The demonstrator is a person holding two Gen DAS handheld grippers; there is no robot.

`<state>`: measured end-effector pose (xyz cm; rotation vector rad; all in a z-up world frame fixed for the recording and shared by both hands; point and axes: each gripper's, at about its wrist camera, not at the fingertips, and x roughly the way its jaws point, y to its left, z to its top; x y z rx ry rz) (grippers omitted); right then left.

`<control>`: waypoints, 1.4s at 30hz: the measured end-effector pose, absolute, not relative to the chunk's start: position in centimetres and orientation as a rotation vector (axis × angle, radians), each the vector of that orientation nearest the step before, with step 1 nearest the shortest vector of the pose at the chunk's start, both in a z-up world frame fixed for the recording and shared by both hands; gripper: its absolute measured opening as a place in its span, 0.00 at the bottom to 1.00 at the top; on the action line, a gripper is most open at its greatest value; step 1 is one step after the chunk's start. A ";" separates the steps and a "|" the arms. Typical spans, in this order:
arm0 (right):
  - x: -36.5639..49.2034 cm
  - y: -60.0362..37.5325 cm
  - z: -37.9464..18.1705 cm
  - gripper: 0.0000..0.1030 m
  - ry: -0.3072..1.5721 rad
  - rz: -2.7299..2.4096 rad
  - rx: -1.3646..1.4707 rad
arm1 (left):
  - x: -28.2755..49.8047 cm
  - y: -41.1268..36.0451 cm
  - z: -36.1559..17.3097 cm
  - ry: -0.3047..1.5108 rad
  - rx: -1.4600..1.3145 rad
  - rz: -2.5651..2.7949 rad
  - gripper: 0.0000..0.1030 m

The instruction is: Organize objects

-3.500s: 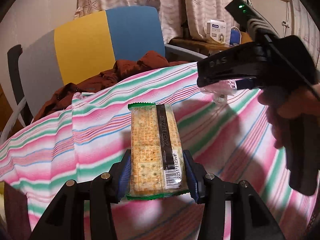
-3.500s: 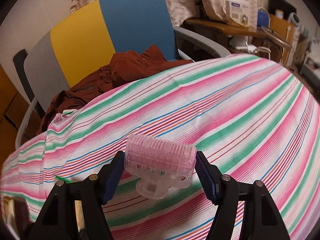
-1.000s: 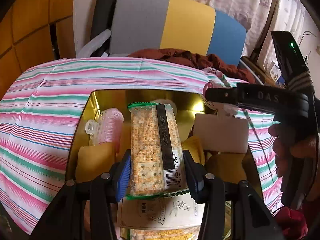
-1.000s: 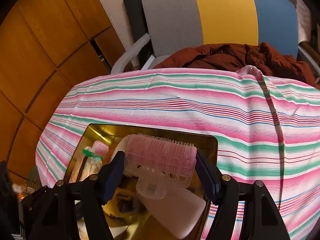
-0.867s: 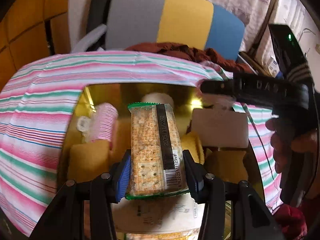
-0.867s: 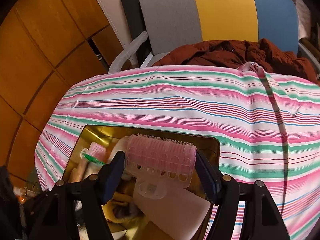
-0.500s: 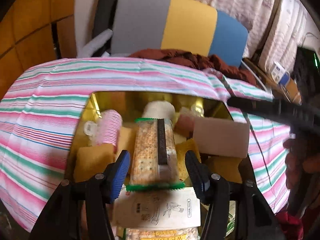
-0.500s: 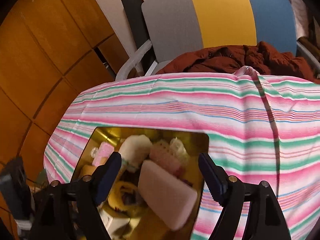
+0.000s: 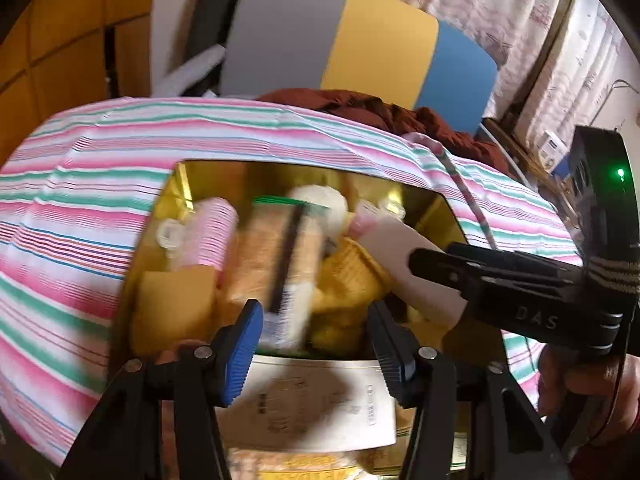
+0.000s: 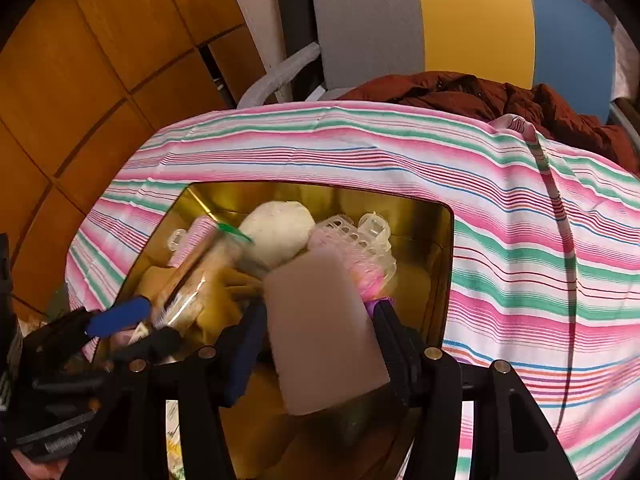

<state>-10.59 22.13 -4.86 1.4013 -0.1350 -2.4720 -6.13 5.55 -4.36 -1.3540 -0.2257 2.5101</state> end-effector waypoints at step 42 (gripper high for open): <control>-0.6 19.1 1.7 1.00 -0.086 -2.736 1.272 | 1.0 3.1 1.8 0.011 -1.393 2.942 0.54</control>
